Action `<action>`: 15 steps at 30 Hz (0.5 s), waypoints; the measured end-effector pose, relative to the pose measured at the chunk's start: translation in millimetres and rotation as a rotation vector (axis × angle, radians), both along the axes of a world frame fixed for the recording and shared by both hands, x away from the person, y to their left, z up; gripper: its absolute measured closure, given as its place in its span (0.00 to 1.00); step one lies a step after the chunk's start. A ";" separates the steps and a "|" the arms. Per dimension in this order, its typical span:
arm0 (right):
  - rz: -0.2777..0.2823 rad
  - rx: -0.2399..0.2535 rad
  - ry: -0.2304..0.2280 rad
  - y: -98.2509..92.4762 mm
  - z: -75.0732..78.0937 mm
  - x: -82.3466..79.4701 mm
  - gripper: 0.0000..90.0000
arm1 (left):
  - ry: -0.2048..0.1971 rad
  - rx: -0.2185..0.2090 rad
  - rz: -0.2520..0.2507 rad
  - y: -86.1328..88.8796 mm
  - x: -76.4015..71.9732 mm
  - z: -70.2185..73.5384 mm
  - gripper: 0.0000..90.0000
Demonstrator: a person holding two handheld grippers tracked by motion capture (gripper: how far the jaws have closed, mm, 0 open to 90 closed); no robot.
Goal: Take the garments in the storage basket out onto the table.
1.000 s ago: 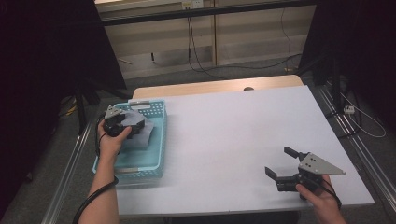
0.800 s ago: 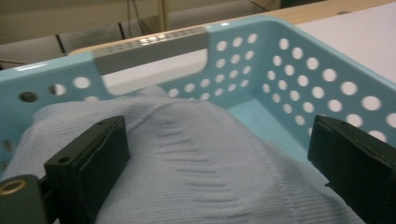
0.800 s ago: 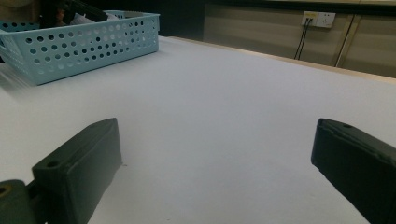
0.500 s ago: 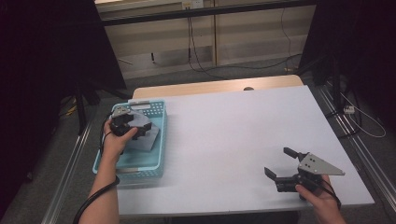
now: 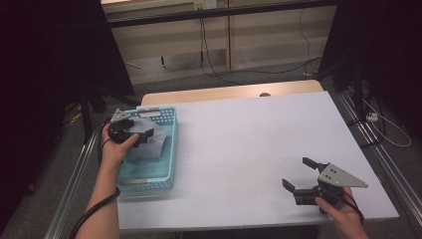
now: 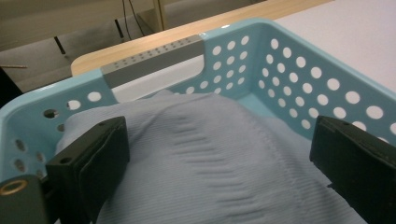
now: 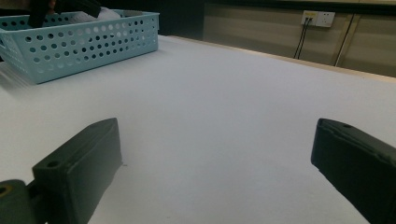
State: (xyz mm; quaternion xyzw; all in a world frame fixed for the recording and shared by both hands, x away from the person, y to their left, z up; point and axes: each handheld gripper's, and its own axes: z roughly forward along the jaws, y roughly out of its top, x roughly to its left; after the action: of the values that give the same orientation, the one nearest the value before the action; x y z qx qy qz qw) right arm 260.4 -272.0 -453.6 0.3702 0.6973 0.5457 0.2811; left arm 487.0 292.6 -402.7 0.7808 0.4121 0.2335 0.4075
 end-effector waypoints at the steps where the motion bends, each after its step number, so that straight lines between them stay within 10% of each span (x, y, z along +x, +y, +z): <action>1: -0.001 0.000 0.001 -0.1 -0.2 0.0 0.01 | 0.000 0.000 0.000 0.0 0.0 0.0 0.05; 15: 0.003 0.003 0.003 -0.1 -0.8 0.2 0.01 | 0.068 -0.040 0.079 -1.0 9.4 -21.5 0.01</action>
State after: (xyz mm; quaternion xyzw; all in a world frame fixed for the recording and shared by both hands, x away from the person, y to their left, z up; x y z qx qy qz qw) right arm 260.6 -272.1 -454.4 0.3703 0.6974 0.5465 0.2788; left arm 496.4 291.6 -424.2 0.7630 0.4608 0.2146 0.3993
